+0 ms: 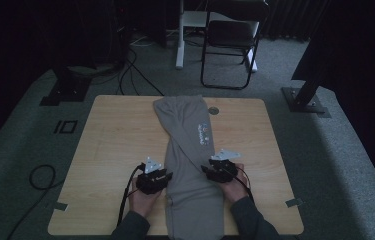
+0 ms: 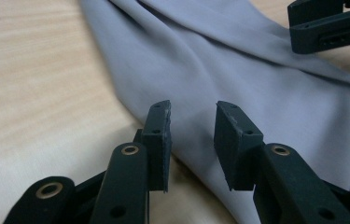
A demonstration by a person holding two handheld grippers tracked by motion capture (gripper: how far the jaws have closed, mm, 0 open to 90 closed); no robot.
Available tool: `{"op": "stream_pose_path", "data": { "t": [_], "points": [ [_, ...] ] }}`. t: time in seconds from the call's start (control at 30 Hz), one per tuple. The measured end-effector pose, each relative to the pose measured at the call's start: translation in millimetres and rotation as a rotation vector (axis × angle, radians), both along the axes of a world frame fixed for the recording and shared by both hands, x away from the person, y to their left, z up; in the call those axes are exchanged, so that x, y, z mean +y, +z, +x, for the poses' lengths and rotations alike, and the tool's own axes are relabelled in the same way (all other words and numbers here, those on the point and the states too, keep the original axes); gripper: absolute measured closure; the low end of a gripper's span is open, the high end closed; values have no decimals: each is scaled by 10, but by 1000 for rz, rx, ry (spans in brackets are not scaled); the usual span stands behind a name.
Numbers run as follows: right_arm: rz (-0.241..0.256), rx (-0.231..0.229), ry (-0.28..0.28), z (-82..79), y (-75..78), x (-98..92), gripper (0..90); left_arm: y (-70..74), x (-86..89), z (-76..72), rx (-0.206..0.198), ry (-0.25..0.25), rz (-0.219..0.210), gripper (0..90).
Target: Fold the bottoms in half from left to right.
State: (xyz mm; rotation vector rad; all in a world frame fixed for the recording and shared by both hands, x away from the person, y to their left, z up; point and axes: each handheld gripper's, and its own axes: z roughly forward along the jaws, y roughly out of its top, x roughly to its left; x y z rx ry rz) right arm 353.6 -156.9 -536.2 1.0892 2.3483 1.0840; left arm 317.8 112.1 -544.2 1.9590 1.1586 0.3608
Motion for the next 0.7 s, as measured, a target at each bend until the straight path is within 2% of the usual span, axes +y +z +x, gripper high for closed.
{"op": "stream_pose_path", "data": {
  "t": [0.1,0.17,0.23,0.33,0.37,0.43,0.5,0.53,0.63,0.7],
  "points": [
    [-25,-11,35,171,-1,263,550,-3,-21,139,7,21,10,675],
    [-49,-12,57,274,-11,414,548,-3,-42,212,8,29,31,702],
    [-83,-11,59,374,-42,545,544,-19,-65,278,14,32,47,722],
    [-113,-3,55,501,-117,634,593,-69,-92,351,34,50,90,820],
    [-108,-1,43,526,-116,626,658,-75,-86,356,31,51,81,846],
    [-131,-8,-13,550,-79,564,784,-73,-84,362,31,62,97,895],
    [-100,-7,-58,576,-34,421,868,-75,-72,364,32,67,90,900],
    [-89,-6,-89,590,-14,336,884,-75,-65,364,32,67,91,900],
    [-2,20,-144,645,18,41,886,-79,-56,360,32,73,88,900],
    [15,24,-167,657,3,-102,884,-80,-59,358,29,73,89,900]
  ]
}}
